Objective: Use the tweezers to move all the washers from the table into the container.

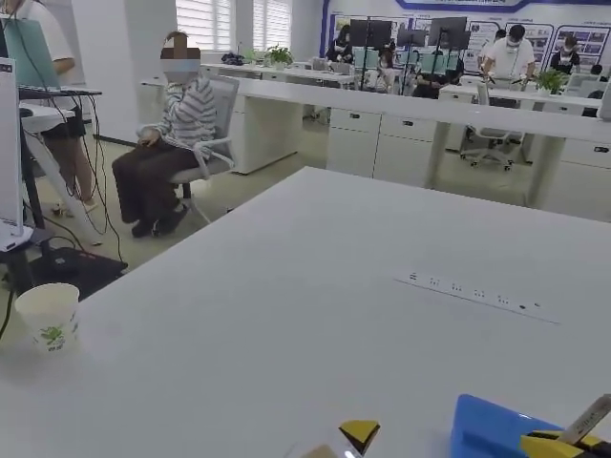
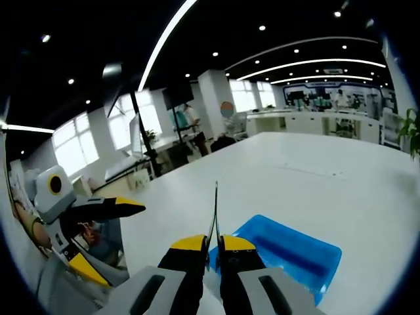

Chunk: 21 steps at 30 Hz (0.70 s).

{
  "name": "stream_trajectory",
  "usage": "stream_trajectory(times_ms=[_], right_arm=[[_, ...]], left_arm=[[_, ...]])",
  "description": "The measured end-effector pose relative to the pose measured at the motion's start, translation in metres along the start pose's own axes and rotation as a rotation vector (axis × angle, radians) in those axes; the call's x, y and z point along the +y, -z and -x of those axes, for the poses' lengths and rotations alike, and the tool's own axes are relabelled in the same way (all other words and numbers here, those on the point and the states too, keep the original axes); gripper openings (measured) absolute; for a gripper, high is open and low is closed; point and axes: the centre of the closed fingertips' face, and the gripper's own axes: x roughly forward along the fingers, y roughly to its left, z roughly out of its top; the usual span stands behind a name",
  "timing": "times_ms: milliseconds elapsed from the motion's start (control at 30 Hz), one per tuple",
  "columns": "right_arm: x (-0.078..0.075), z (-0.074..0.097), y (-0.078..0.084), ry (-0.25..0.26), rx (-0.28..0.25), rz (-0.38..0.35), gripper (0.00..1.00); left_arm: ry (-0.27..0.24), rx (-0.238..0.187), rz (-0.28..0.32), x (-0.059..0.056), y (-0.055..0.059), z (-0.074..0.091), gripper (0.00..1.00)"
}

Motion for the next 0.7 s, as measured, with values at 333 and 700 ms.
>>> stream_trajectory(times_ms=[333,700], right_arm=[[0.025,-0.018,0.026,-0.078,0.045,-0.027,0.04],[0.042,-0.037,0.053,-0.135,0.098,-0.077,0.04]], left_arm=[[0.001,0.000,0.000,0.000,0.000,0.000,0.81],[0.007,0.000,0.001,0.000,0.001,0.001,0.81]])
